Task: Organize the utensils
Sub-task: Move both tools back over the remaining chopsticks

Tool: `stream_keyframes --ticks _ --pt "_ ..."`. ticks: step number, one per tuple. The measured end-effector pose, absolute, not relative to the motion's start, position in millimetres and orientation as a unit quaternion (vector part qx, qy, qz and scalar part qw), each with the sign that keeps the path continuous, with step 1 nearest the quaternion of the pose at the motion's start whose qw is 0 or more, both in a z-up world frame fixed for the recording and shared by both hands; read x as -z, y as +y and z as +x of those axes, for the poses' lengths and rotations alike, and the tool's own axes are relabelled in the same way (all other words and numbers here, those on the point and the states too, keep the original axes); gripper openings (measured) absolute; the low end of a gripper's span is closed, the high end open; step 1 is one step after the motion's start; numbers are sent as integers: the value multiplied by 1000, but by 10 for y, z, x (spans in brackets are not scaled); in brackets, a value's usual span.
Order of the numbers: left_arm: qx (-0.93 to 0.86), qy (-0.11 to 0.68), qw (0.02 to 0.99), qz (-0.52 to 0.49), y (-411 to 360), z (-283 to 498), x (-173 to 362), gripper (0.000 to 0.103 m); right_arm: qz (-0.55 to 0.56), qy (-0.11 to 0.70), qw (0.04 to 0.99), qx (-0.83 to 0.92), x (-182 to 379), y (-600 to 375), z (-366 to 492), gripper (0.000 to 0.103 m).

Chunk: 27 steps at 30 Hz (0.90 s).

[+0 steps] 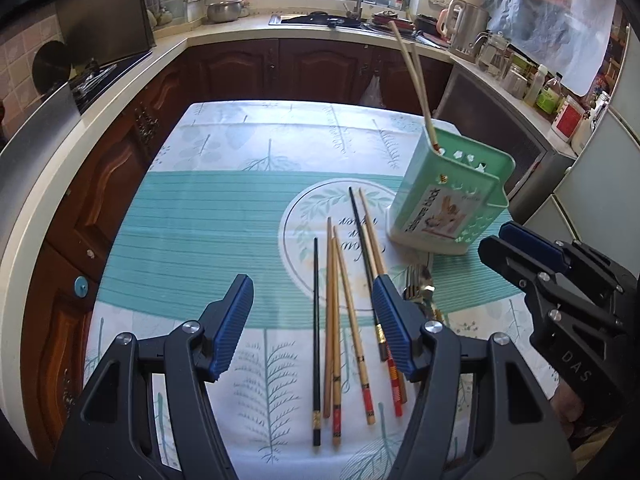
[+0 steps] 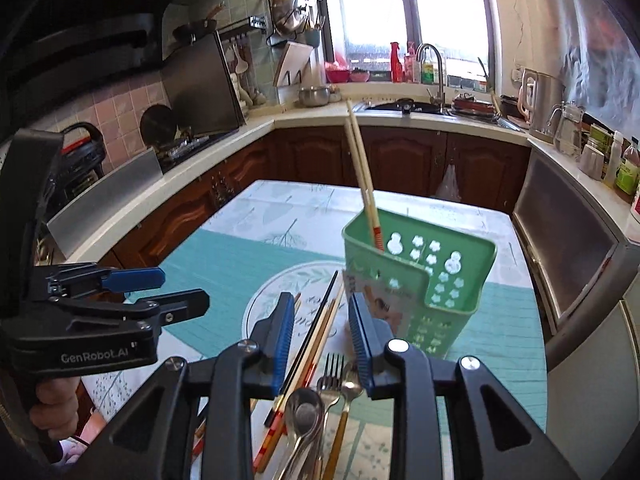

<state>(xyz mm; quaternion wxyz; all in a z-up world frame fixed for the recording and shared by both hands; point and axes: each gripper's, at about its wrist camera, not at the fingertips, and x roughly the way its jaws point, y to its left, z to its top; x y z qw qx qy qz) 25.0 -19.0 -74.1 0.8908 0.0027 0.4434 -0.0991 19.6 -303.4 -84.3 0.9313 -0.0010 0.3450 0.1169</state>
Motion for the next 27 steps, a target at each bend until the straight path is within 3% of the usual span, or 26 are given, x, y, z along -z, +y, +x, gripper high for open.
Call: stream_keyframes --ticks 27 --pt "103 487 867 14 -126 263 935 59 25 457 882 -116 1139 -2757 278 28"
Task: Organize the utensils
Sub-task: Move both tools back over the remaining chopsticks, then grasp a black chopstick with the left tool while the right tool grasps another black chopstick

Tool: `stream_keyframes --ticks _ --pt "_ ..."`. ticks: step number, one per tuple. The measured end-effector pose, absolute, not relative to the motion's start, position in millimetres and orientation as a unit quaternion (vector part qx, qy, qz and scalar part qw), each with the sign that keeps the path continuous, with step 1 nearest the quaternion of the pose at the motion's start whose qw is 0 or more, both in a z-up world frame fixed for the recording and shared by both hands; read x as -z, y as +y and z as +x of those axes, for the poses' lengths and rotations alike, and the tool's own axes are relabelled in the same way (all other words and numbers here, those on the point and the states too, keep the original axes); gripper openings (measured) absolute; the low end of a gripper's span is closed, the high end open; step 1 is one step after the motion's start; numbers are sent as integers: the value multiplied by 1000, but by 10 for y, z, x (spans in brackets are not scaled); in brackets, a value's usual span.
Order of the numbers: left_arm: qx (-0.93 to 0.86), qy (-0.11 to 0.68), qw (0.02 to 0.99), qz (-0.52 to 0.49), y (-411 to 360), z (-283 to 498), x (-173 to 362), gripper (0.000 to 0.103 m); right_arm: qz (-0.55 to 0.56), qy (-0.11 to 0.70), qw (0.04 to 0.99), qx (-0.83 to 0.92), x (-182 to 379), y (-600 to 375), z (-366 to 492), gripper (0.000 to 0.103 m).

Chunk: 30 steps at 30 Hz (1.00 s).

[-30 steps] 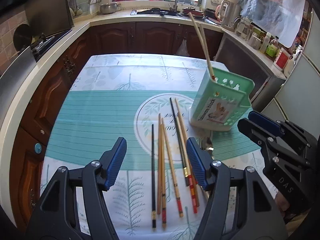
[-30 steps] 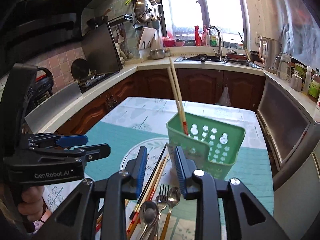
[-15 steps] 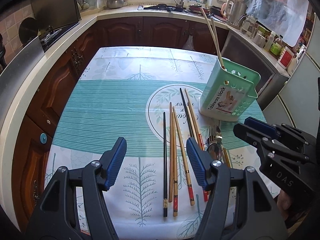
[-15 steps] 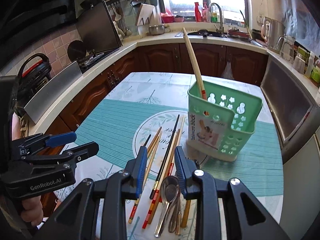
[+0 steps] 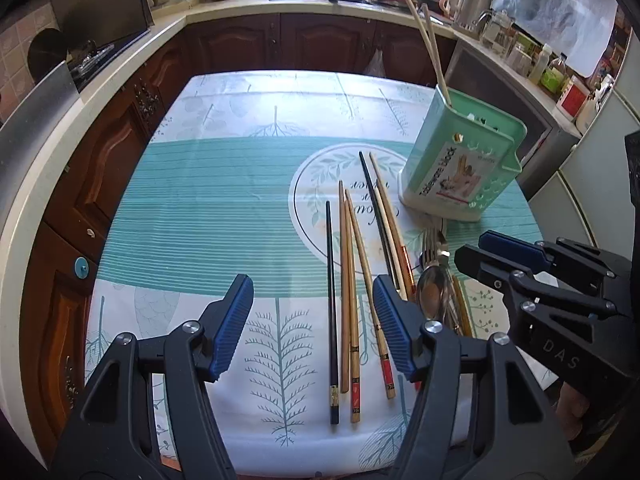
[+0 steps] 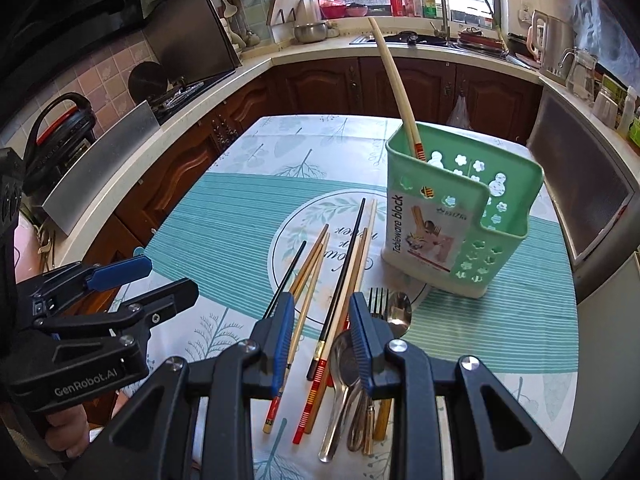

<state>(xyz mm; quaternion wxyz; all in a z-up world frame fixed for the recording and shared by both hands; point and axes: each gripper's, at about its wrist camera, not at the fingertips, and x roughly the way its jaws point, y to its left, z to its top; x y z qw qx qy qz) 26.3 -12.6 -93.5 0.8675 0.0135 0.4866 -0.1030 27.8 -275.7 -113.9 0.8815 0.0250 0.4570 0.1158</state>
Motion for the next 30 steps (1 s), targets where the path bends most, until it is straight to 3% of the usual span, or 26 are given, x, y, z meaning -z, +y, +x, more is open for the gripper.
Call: stream_keyframes --ticks 10,17,24,30 --pt "112 562 820 -22 52 615 1282 59 48 544 830 -115 1431 -2800 563 28" --pt "143 610 778 -42 14 930 1506 36 106 587 795 -113 1602 -3014 779 16" --pt "157 633 757 -38 -118 1128 1636 21 124 607 775 -123 1695 -2917 1008 7" --pt "152 654 740 -34 -175 1302 1775 16 128 622 762 -126 1764 -2826 1181 7"
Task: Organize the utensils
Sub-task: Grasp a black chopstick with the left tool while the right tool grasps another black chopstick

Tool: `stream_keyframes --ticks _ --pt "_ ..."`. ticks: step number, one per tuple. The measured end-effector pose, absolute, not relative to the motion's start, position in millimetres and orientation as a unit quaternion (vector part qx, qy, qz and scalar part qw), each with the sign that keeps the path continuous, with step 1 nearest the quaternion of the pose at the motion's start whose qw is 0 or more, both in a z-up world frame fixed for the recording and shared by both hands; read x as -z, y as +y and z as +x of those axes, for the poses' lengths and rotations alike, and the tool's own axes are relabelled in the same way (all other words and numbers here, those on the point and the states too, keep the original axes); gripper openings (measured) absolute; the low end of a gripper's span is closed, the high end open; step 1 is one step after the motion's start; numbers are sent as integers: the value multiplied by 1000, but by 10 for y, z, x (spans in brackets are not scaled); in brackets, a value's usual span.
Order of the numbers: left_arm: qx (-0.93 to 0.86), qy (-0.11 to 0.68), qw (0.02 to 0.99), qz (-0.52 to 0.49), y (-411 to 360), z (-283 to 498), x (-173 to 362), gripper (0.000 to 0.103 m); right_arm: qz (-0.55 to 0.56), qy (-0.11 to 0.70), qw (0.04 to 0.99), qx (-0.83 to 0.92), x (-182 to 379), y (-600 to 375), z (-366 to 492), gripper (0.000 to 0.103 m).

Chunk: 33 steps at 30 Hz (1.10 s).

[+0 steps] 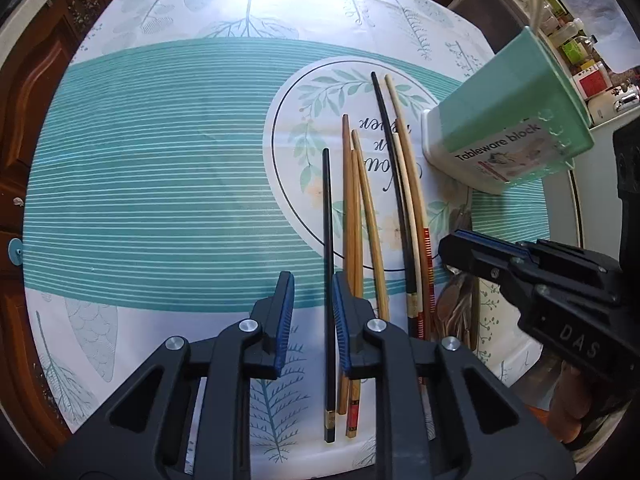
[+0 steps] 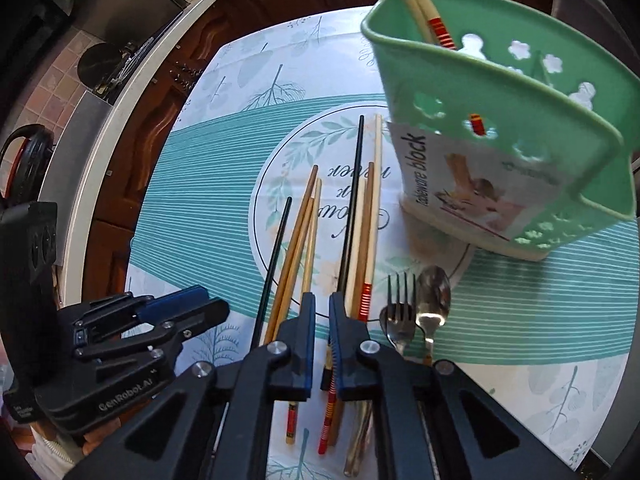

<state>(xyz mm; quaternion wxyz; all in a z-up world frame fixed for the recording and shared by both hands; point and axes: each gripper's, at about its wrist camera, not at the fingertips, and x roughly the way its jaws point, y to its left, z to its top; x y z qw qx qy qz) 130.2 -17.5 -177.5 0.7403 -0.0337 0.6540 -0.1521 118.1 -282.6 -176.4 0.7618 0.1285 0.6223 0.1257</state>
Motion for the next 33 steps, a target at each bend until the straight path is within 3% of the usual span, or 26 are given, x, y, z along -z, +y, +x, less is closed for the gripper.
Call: stream_keyframes --ticks 23,25,33 --pt "141 687 711 46 -748 1401 2155 11 130 632 753 -124 1860 -2816 1162 7" --pt "135 692 707 56 -798 1368 2166 4 131 633 753 -123 1864 -2820 1159 7" --pt "112 701 702 45 -563 1285 2181 3 143 644 743 -109 1929 -2871 1221 7"
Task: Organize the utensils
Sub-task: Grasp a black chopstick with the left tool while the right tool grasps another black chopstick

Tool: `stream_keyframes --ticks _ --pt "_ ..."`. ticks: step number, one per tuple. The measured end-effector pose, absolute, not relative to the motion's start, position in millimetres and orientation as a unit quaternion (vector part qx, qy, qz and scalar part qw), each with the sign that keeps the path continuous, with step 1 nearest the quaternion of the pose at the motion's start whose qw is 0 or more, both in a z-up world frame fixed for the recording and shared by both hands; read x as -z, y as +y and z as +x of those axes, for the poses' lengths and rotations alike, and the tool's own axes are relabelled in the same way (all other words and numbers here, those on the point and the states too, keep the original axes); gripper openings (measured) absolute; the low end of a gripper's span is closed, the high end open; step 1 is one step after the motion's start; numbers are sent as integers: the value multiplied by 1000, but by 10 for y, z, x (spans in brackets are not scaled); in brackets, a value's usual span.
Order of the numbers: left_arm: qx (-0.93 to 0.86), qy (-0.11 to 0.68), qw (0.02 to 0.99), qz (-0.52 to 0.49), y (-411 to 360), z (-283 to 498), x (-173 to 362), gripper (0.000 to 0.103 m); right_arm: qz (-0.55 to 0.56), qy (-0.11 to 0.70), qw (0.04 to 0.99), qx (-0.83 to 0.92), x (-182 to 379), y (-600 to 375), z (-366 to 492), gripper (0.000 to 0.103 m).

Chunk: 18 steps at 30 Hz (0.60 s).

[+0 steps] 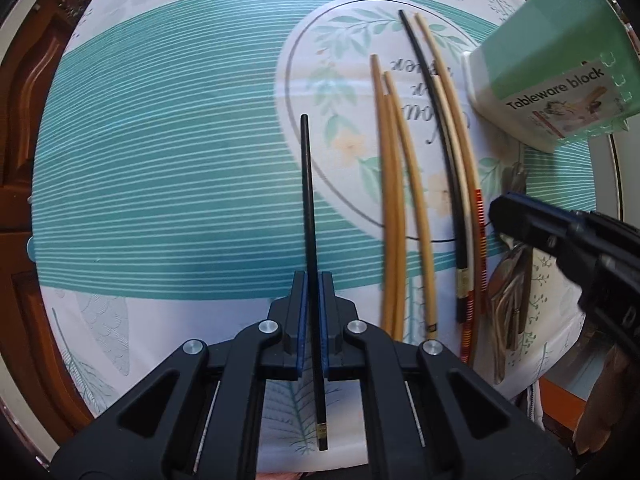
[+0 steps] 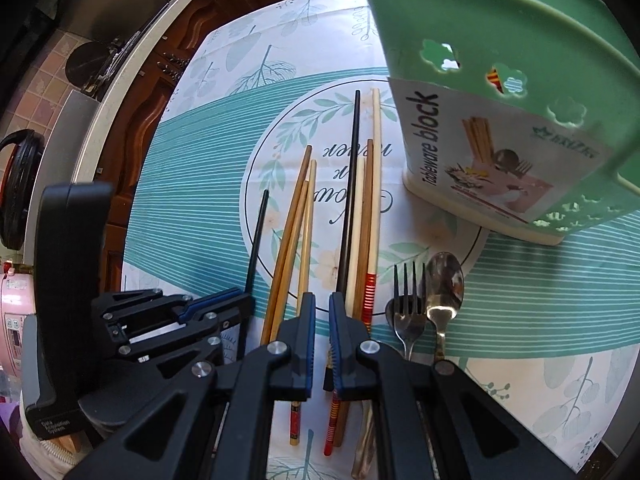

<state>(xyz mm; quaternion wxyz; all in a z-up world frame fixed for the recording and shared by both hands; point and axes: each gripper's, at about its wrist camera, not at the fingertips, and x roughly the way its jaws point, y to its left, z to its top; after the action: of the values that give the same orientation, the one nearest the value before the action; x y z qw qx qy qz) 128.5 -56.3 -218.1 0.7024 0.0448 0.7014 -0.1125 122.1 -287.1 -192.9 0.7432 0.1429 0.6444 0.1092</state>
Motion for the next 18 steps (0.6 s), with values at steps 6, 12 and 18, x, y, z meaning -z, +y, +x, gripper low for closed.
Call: stream_keyframes --ticks 6,12,18 --pt "103 703 702 38 -432 1278 2220 3 142 652 740 -89 1991 -2821 1336 7" --pt "111 702 704 26 -416 1260 2239 3 123 661 737 -66 2111 -2699 1437 7" --pt "125 700 703 14 -309 1264 2228 3 106 666 737 -36 2170 -2680 1468 7"
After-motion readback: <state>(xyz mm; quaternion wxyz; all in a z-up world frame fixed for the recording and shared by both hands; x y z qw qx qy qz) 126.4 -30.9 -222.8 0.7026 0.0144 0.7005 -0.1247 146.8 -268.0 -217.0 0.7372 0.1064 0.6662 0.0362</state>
